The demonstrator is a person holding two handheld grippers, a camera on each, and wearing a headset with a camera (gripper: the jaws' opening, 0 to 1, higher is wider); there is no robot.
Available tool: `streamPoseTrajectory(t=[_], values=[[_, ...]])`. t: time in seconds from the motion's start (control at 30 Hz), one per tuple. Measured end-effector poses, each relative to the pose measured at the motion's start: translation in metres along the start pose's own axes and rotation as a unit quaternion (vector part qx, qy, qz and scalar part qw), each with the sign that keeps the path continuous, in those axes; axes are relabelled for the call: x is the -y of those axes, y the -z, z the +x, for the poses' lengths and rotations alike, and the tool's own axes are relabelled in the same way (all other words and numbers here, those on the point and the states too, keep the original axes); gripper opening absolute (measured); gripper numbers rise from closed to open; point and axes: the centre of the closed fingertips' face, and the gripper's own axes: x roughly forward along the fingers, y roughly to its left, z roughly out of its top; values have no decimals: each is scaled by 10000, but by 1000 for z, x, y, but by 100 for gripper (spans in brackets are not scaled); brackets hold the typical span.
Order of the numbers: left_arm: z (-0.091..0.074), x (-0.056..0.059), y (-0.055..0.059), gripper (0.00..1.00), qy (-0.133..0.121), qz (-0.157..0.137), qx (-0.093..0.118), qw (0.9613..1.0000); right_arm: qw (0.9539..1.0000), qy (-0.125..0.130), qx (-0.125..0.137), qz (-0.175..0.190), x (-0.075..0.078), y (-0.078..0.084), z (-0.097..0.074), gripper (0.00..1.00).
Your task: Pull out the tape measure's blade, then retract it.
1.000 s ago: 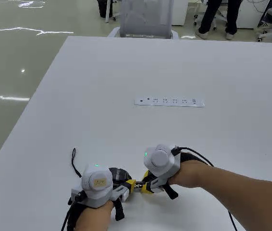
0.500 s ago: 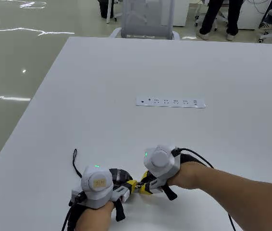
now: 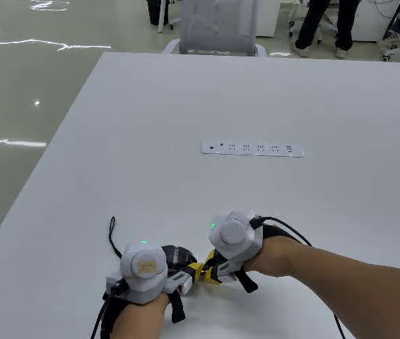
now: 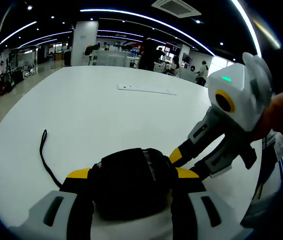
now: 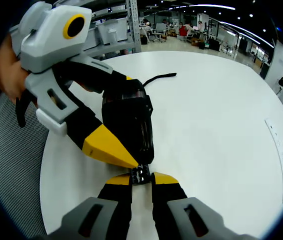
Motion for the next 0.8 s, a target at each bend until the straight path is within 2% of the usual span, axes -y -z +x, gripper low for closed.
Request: streamPoseTrajectory(t=[0.8], values=[[0, -1, 0, 59, 52, -7, -1, 10000, 9997, -72, 235, -20, 0, -7, 5, 15]])
